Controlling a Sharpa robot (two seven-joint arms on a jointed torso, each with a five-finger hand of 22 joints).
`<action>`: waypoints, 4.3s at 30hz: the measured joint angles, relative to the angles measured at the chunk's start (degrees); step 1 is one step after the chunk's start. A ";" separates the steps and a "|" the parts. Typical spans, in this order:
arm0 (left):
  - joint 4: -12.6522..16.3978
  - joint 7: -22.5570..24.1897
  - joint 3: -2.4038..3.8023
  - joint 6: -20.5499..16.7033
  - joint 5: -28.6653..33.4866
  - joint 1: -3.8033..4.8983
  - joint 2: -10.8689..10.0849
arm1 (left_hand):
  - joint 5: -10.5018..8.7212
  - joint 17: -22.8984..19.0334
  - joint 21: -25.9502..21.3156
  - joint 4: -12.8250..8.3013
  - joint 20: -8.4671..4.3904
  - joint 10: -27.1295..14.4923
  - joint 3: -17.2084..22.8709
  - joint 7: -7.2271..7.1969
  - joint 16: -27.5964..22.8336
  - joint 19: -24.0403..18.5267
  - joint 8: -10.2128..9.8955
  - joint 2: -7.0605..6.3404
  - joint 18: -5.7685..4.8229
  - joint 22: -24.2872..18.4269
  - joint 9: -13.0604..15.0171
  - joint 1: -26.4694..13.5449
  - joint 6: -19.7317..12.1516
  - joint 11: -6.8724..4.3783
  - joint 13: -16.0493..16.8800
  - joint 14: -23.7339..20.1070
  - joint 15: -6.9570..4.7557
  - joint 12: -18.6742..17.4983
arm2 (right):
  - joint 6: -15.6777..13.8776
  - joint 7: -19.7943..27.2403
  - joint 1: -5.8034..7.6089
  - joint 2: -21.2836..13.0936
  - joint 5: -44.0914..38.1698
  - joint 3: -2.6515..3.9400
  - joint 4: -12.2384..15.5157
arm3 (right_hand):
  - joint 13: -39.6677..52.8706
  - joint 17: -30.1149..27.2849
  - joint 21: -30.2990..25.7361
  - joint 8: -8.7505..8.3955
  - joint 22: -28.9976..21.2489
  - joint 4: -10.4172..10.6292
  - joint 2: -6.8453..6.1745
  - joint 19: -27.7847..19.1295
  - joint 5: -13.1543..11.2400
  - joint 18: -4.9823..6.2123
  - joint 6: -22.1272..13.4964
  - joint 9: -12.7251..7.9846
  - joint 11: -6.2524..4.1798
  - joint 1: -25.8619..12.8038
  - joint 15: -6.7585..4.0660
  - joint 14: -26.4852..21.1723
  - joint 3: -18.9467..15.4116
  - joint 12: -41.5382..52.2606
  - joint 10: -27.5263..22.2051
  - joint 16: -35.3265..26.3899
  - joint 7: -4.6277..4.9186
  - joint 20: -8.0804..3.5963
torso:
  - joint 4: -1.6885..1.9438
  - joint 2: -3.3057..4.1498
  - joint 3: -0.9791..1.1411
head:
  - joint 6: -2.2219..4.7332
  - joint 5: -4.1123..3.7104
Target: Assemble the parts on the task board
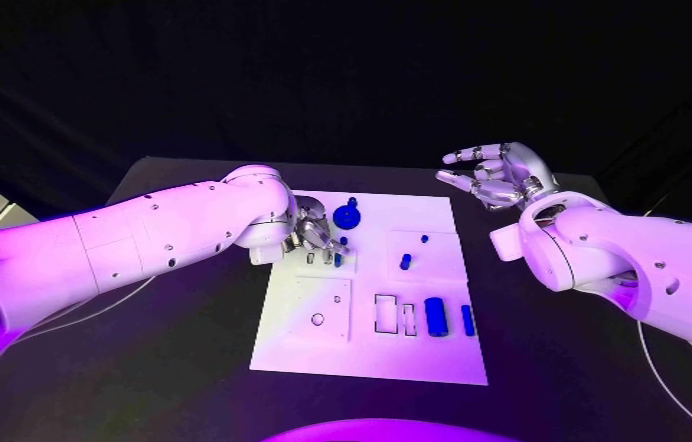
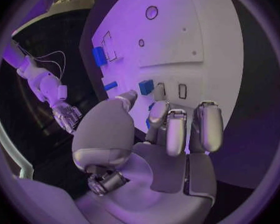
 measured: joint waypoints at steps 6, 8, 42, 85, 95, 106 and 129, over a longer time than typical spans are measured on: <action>-0.22 -0.12 -0.16 0.32 -0.01 0.00 0.35 | 0.00 0.00 0.00 -0.26 0.00 0.00 0.27 -0.03 0.00 0.00 0.22 0.69 0.00 0.00 0.72 1.56 -0.04 0.00 -0.05 0.00 0.00 0.00 | 0.14 -0.18 0.00 0.17 0.00 0.00 -0.16 | 0.00 -0.01 0.00 0.00 0.00 0.00 0.00 0.00 0.00 0.00 0.00 0.00 0.00 0.00 0.00 0.00 0.00 0.00 0.00 0.00 0.00 0.00 | 0.02 0.01 0.03 | -0.15 -0.05; -0.29 -0.13 -0.20 0.37 0.01 0.01 0.45 | 0.00 0.00 0.00 -0.23 0.00 0.00 0.78 -0.01 0.00 0.00 0.22 1.24 0.00 0.00 1.02 2.06 -0.40 0.00 -0.05 0.00 0.00 0.00 | 0.18 -0.22 0.00 0.23 0.00 0.00 -0.23 | 0.00 -0.01 0.00 0.00 0.00 0.00 0.00 0.00 0.00 0.00 0.00 0.00 0.00 0.00 0.00 0.00 0.00 0.00 0.00 0.00 0.00 0.00 | 0.03 0.01 0.03 | -0.21 -0.05; -0.88 0.64 -0.52 0.49 2.58 0.07 0.98 | -0.21 -0.01 0.00 -1.03 -0.21 -0.33 17.34 -0.20 0.22 0.21 0.39 -0.98 0.00 0.42 3.93 11.57 -1.64 -0.58 -0.43 0.22 -0.63 -1.16 | 1.16 -0.90 -0.02 0.78 -0.01 -0.05 -1.00 | -0.02 0.03 0.00 0.23 -0.03 0.00 0.00 0.00 0.00 0.00 0.00 0.02 0.00 0.00 0.00 0.00 0.00 0.00 0.00 0.00 0.00 0.00 | 0.09 -0.07 0.04 | -0.51 -0.09; 9.32 8.21 -1.76 -18.71 -2.95 -2.15 -7.20 | 19.35 0.03 1.28 -5.14 -1.84 4.07 20.48 -0.86 0.21 2.26 1.65 -5.73 -0.89 0.40 11.38 4.15 1.94 -2.06 3.13 0.01 -1.65 0.46 | 1.77 -1.29 -0.40 -0.23 0.02 -0.25 -1.31 | -0.03 0.00 -0.23 0.22 0.00 0.16 0.31 0.00 0.00 0.00 0.00 0.06 0.00 -0.31 0.00 0.00 -0.16 0.00 0.00 -0.23 0.00 0.00 | 0.12 -0.07 0.10 | -1.03 0.31; 7.07 8.23 -1.88 -17.35 -5.05 -2.48 -5.96 | 19.62 0.03 1.28 -5.14 -1.84 4.07 20.48 -0.91 0.21 2.25 1.62 -5.73 -0.88 0.44 11.71 4.15 1.99 -2.06 3.14 0.21 -1.84 0.46 | 1.81 -1.34 -0.47 -0.25 0.04 -0.28 -1.33 | -0.04 -0.01 -0.22 0.22 -0.01 0.16 0.31 0.00 0.00 0.00 0.00 0.05 0.00 -0.31 0.00 0.00 -0.16 0.00 0.00 -0.23 0.00 0.00 | 0.02 0.02 0.10 | -1.24 0.32; 5.72 7.82 -1.87 -14.82 -5.19 -2.50 -5.42 | 19.62 0.02 1.51 -5.14 -1.84 4.07 20.48 -0.92 0.21 2.25 1.61 -6.13 -0.88 0.44 11.71 3.74 2.40 -2.05 3.23 0.21 -1.84 0.46 | 1.83 -1.38 -0.47 -0.22 0.05 -0.28 -1.39 | -0.04 0.04 -0.22 0.22 -0.02 0.16 0.48 0.00 0.00 0.00 0.00 0.04 0.00 -0.48 0.00 0.00 -0.16 0.00 0.00 -0.23 0.00 0.00 | 0.05 0.04 0.10 | -1.50 0.13; 5.07 7.05 -1.83 -12.19 -5.43 -2.49 -5.02 | 19.57 0.01 1.51 -5.14 -1.84 4.07 20.48 -0.93 0.21 2.25 1.30 -5.97 -0.87 0.42 11.70 3.90 2.41 -2.04 3.31 0.21 -1.83 0.46 | 1.84 -1.42 -0.54 -0.08 0.06 -0.29 -1.57 | -0.04 0.02 -0.22 0.45 -0.03 0.16 0.62 0.00 0.00 0.00 0.00 0.08 0.00 -0.63 0.00 0.00 -0.16 0.00 0.00 -0.23 0.00 0.00 | 0.12 -0.02 0.10 | -1.88 0.19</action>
